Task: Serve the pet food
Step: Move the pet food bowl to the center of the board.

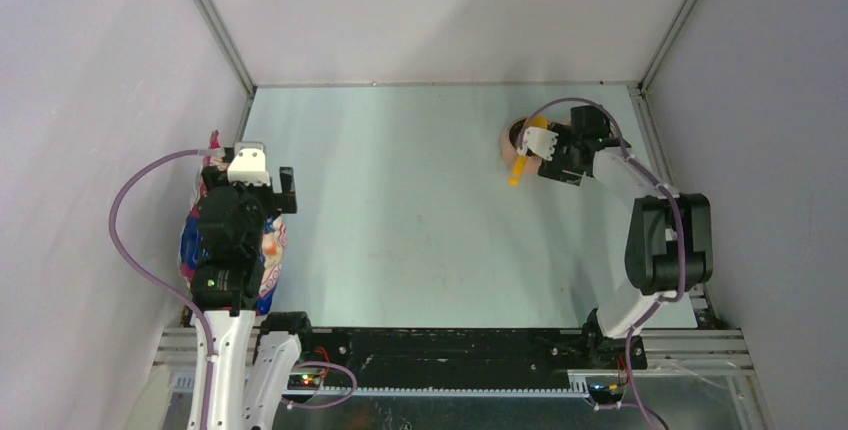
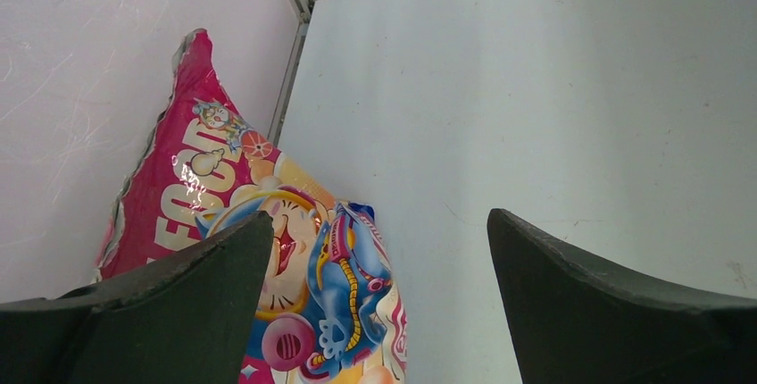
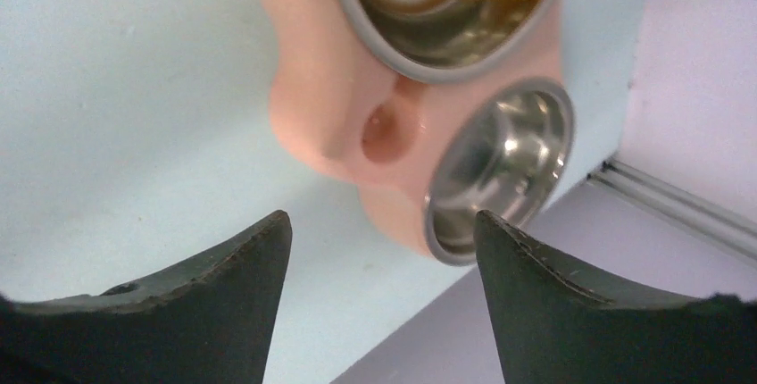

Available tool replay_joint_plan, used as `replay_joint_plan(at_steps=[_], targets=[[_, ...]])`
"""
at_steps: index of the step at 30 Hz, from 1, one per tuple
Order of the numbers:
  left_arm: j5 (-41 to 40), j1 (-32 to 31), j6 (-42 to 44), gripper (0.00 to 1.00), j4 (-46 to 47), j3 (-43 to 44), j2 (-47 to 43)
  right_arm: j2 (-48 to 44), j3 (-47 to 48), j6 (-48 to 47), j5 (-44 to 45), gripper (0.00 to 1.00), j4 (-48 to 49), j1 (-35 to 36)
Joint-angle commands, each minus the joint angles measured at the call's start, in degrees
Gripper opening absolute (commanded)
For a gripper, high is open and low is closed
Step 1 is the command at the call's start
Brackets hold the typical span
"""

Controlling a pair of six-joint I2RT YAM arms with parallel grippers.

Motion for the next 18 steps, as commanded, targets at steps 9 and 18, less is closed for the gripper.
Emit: replay_joint_plan(at_steps=[9,18], targets=[[-20.38,0.49,5.15,0.98,-7.44,15.22,6.03,-20.81,8.99,28.60,-4.48,0.79,-14.27,3.75],[-33.06,1.15,8.06,0.98,-20.49,28.66,14.23,-36.76,6.64,38.45,-14.26,0.98,-24.22,22.74]])
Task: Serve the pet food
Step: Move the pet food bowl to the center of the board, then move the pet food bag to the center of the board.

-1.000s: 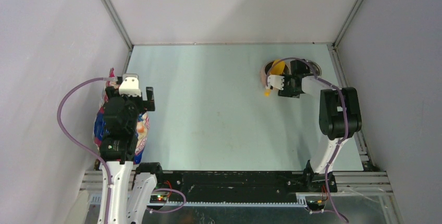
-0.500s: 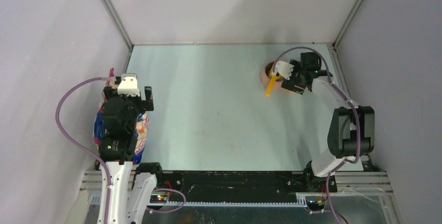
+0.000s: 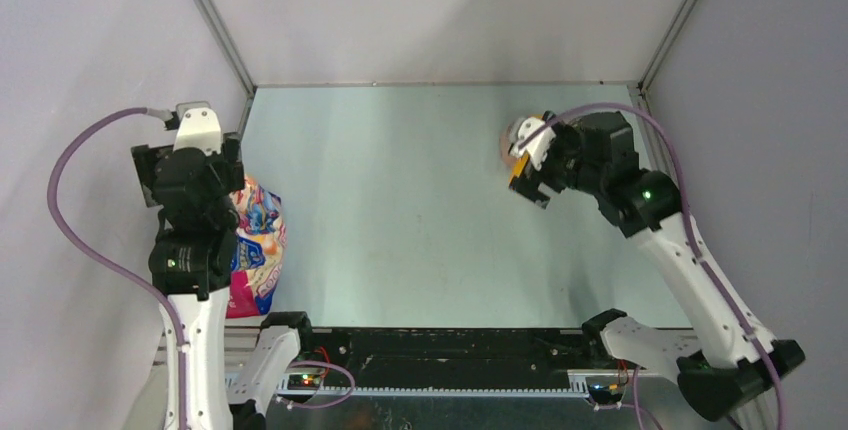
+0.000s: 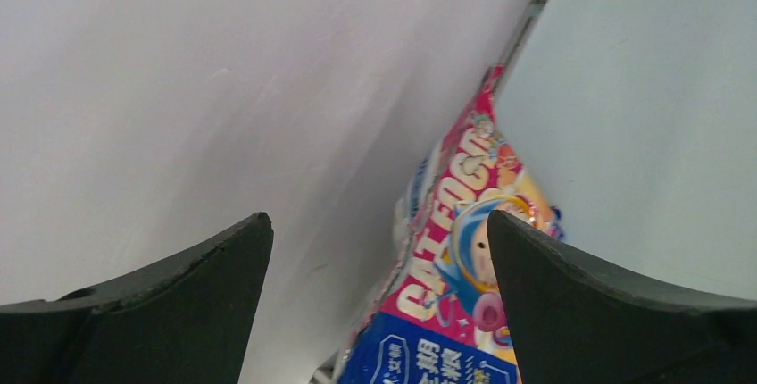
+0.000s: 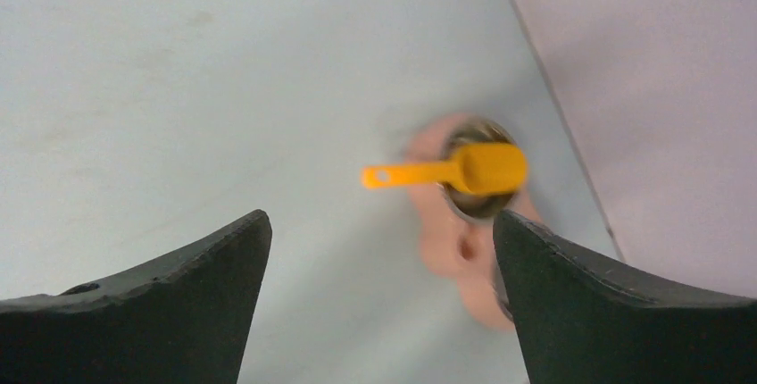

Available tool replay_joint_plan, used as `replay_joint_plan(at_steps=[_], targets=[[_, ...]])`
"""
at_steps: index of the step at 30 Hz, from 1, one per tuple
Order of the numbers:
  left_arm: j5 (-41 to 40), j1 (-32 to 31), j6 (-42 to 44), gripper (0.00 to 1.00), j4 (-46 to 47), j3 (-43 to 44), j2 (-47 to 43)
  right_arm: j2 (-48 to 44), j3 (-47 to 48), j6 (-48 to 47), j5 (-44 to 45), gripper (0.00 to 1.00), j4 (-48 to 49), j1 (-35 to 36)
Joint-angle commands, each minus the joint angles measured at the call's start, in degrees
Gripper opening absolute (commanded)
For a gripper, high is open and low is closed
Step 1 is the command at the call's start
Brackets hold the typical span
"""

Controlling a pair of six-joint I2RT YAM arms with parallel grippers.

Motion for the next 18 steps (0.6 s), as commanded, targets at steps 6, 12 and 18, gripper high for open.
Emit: replay_joint_plan(at_steps=[6,12,18], targets=[[0.19,10.03,1.64,0.98,-13.47,10.34,5.77,-3.62,-2.59,4.37,-8.30,1.00,-8.65,6.14],[14.11,22.00,1.73,0.98,-17.61,13.16,8.14,-1.02,-0.96,2.00,-5.56,1.00,-10.94,13.46],[27.78,29.70,3.40,0.98,-18.45,8.51,0.11,3.34,-0.39,2.49,-4.24,0.99,-10.16,16.04]])
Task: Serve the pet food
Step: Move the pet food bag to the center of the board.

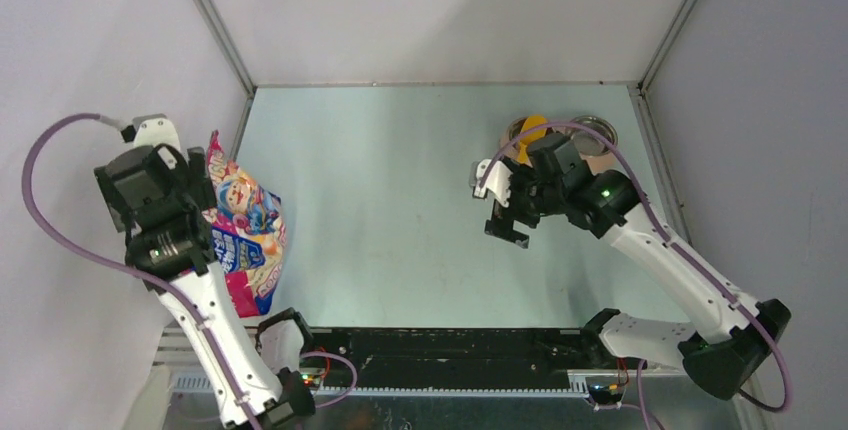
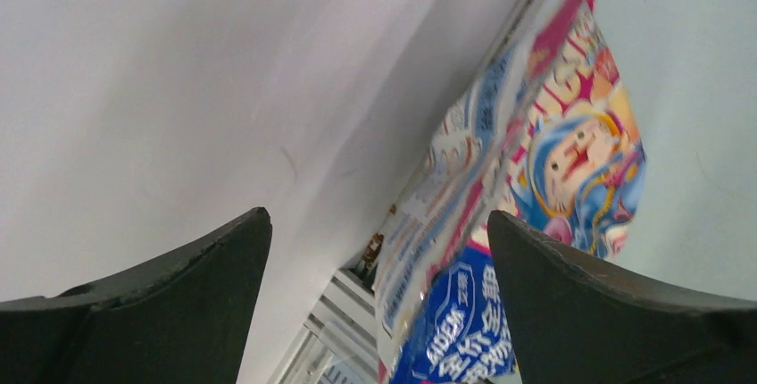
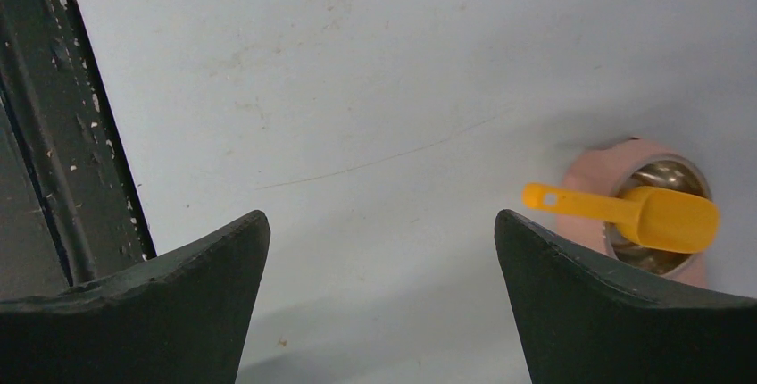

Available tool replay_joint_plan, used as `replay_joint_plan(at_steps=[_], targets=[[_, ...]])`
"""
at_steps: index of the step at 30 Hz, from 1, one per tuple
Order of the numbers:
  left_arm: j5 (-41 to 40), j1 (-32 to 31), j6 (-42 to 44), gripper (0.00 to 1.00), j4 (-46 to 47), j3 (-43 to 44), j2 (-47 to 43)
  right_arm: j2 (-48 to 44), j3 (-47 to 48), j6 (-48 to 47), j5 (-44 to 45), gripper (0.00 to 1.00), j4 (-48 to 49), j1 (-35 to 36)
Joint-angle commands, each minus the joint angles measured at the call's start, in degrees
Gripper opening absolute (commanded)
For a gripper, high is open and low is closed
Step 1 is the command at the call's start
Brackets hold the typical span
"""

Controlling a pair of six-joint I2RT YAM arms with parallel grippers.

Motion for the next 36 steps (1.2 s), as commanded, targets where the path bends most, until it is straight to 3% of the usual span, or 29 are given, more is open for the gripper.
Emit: replay_joint_plan(at_steps=[1,7,15,19,25,36], targets=[[13.77,4.40,3.36,0.98,-2.84,-3.00,-9.73,2.39,2.11,0.15,1.04,1.00,0.45,1.01],[13.44,4.61,5.69,0.98,-14.58,-4.82,-16.18,3.21,0.62,0.64,0.55,1.00,2.39,1.03],[6.15,4.63,8.38,0.98,-16.05,-15.25,-24.16,1.75,-3.17,0.95,0.51,1.00,5.57,1.12],[3.63,4.61,6.34,0.98,-14.18,-10.95,-27.21,1.06,-4.56,0.83,0.10,1.00,6.48,1.13],[-2.50,4.64,2.54,0.98,-9.42,-4.51,-23.27,0.47,-5.45,0.82,-0.08,0.99,7.40,1.05],[2.42,4.64,10.67,0.98,-13.67,-16.18,-27.01,-0.54,-9.02,0.08,0.68,1.00,9.74,1.08]])
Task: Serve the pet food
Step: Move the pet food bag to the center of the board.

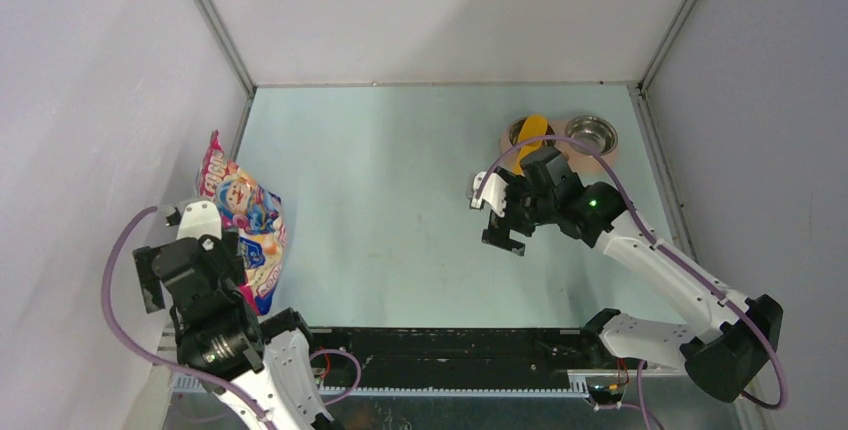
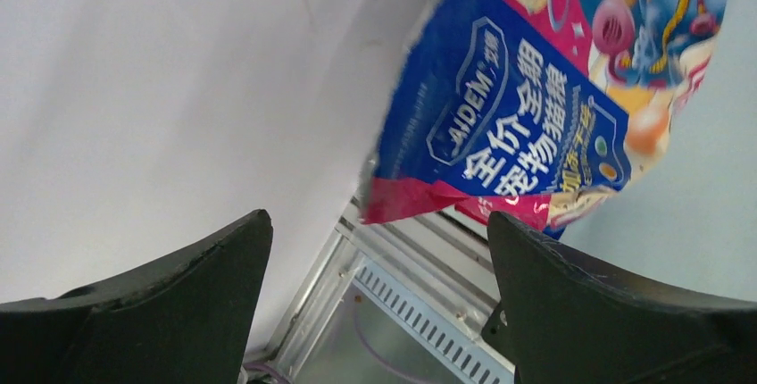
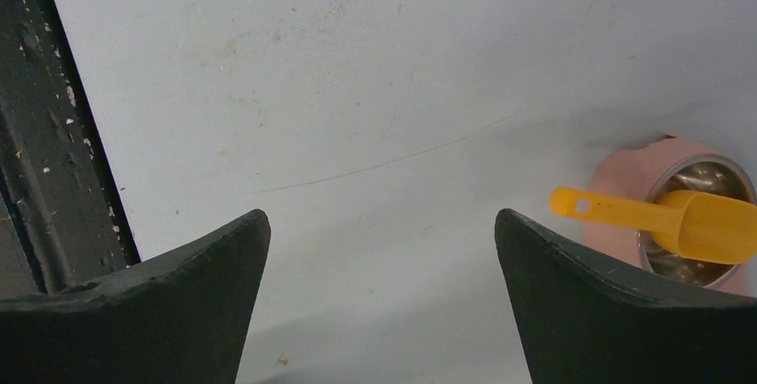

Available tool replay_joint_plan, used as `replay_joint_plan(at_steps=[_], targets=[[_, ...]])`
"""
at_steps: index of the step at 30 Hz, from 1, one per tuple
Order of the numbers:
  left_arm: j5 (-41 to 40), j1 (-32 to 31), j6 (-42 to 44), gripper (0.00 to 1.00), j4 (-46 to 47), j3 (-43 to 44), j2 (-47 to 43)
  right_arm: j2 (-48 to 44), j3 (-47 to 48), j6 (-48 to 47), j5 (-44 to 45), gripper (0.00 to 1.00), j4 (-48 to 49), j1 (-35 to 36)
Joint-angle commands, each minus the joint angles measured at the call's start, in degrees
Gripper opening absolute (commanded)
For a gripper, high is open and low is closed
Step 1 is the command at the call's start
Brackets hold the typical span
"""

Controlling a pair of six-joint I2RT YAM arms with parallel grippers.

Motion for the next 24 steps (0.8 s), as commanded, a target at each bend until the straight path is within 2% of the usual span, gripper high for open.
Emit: replay_joint_plan(at_steps=[1,10,15,17,21,24], targets=[[1.07,0.54,4.83,0.98,-0.48,-6.38,-3.00,-0.56,-0.40,0.10,0.23,1.00,2.83,0.25],[1.22,1.33,8.35,0.98,10.70,-23.19,-6.82,0.64,-0.37,0.29,0.09,1.00,2.44,0.28],[5.11,6.79,11.28,0.98,18.49,-29.82,-7.25,1.41,-0.37,0.27,0.39,1.00,2.44,0.25],[9.12,11.57,12.82,0.98,21.94,-32.11,-6.47,1.62,-0.37,0.29,0.52,1.00,2.45,0.26],[26.38,23.19,16.32,0.98,25.62,-34.30,-2.66,1.95,-0.34,0.25,0.47,1.00,2.59,0.34],[36.39,31.21,19.38,0.98,26.68,-34.64,0.75,2.28,-0.36,0.21,0.97,1.00,2.98,0.73]])
